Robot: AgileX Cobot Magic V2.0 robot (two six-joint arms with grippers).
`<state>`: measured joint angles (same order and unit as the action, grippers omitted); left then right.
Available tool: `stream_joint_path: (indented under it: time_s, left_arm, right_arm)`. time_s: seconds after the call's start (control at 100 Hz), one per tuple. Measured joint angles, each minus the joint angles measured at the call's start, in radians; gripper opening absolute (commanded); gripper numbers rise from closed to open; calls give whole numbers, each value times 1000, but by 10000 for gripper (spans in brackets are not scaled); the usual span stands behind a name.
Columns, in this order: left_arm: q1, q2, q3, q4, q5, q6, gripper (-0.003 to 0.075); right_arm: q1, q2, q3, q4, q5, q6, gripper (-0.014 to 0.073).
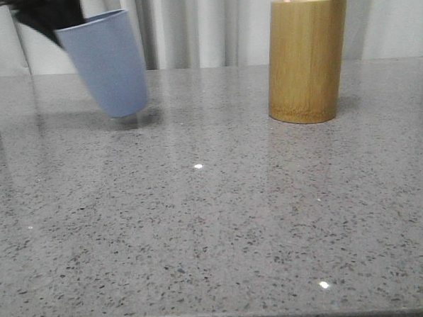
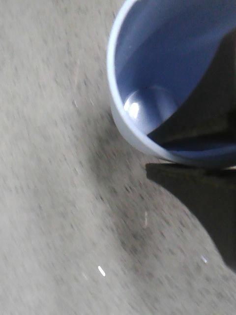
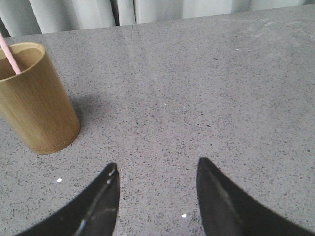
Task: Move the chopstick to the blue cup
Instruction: 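Grip the cup rim and slide the cup toward the bamboo holder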
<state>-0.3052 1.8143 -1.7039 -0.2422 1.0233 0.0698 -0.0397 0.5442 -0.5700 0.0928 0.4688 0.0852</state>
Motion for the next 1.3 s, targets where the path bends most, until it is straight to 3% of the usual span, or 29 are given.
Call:
stream_joint_path:
  time_s: [0.31, 0.61, 1.11, 1.3]
  left_arm:
    - [-101, 111, -143, -22, 7, 0, -19]
    - [-121, 133, -165, -37, 9, 0, -12]
    - [-121, 133, -166, -60, 10, 0, 353]
    - [-121, 133, -183, -74, 10, 0, 404]
  right_arm:
    - [0, 0, 0, 0, 0, 0, 381]
    - [0, 0, 0, 0, 0, 0, 381]
    - [0, 0, 0, 0, 0, 0, 381]
    - [0, 0, 0, 0, 0, 0, 381]
